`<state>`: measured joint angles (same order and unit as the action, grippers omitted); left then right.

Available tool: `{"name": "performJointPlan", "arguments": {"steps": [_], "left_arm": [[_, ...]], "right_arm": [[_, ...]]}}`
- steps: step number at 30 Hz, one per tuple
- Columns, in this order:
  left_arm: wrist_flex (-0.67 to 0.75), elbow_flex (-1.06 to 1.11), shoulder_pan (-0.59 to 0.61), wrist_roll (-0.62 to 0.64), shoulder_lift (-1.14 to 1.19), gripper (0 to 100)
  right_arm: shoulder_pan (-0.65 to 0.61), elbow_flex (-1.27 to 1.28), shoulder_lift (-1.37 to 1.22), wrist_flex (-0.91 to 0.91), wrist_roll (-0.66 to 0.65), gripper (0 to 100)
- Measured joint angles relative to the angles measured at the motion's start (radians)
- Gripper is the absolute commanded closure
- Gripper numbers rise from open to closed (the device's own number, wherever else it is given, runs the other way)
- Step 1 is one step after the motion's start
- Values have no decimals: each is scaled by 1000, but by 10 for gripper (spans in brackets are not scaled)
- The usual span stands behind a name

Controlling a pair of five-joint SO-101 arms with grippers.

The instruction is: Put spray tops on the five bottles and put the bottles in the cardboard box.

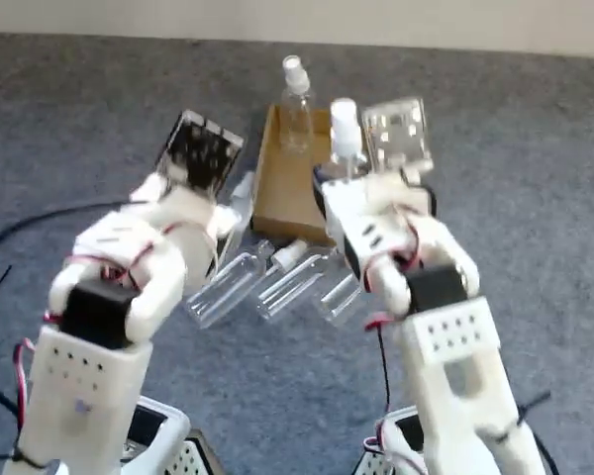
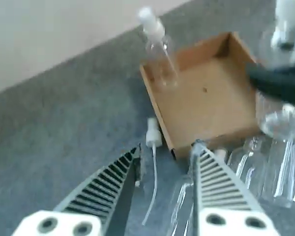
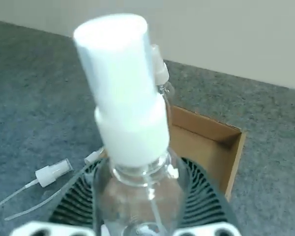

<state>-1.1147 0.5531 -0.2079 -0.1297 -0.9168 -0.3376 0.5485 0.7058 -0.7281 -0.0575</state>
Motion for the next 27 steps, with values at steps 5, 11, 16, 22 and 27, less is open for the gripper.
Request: {"name": "performJointPlan", "arguments": {"steps": [5, 11, 16, 22, 27], "left_arm": [[219, 373, -2, 63, -160, 745], [330, 489, -74, 118, -239, 748], [387, 516, -91, 120, -247, 748], [396, 522, -84, 121, -247, 748], [408, 522, -54, 121, -247, 748]], "right_arm": [[-52, -298, -209, -132, 2, 991], [-146, -522, -368, -282, 101, 991], [-226, -575, -373, -377, 115, 993], [-247, -586, -364, -431, 115, 994], [-252, -560, -308, -433, 109, 994]]}}
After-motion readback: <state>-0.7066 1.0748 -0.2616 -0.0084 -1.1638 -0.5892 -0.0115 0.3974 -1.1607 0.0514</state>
